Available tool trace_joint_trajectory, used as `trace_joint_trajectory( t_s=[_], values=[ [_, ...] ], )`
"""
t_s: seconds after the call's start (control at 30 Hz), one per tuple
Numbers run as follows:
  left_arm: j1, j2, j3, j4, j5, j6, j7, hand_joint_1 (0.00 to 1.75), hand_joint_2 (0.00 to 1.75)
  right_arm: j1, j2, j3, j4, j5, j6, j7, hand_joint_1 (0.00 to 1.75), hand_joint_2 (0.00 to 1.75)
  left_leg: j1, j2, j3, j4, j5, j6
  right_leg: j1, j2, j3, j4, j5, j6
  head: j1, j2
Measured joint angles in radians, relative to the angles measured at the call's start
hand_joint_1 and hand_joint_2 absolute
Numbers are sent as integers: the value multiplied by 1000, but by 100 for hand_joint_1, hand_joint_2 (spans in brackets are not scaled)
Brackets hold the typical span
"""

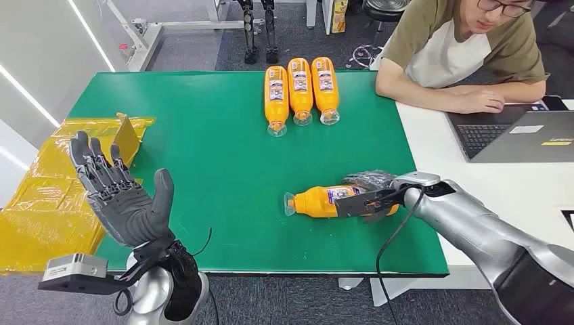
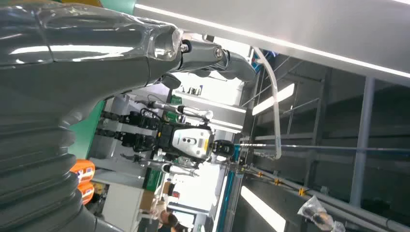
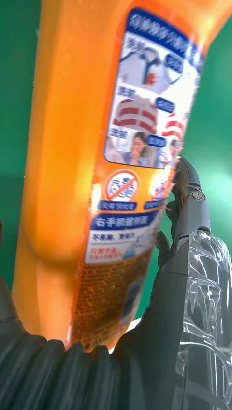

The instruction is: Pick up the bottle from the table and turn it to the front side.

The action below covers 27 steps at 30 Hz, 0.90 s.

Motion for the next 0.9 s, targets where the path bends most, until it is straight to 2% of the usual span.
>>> trace_joint_trajectory(
  t_s=[0.03,0.07,0.1,0.13,0.37,0.57,0.63,0.77,0.9],
  values=[
    [0,0,0,0,0,2,0,0,175,0,5,2,6,1,-1,-1,105,175,0,0,0,0,0,0,0,0,0,0,0,0,0,0],
    [1,0,-1,0,0,4,0,0,175,-1,9,5,12,3,-2,-3,122,175,0,0,0,0,0,0,0,0,0,0,0,0,0,0],
    [2,1,-1,0,0,8,0,0,175,-2,18,10,24,5,-5,-5,166,175,0,0,0,0,0,0,0,0,0,0,0,0,0,0],
    [4,1,-2,0,0,11,0,0,175,-3,27,14,35,7,-8,-7,175,175,0,0,0,0,0,0,0,0,0,0,0,0,0,0],
    [7,8,-7,0,7,17,0,0,175,-9,79,33,102,-2,-70,-14,175,175,0,0,0,0,0,0,0,0,0,0,0,0,0,0],
    [7,13,-10,0,10,13,0,0,175,4,88,33,126,-33,-182,-22,175,175,0,0,0,0,0,0,0,0,0,0,0,0,0,0],
    [7,14,-13,0,10,6,0,0,175,21,88,24,129,-49,-261,-23,175,175,0,0,0,0,0,0,0,0,0,-1,0,0,0,0],
    [6,14,-18,0,12,-8,0,0,175,88,84,-29,122,-85,-515,-40,175,175,0,0,0,0,0,0,0,0,0,-1,0,0,0,0],
    [-1,15,-24,4,33,-3,0,0,175,172,83,-92,88,-115,-713,-73,175,175,0,0,0,0,0,0,0,0,0,-1,0,0,0,0]
  ],
)
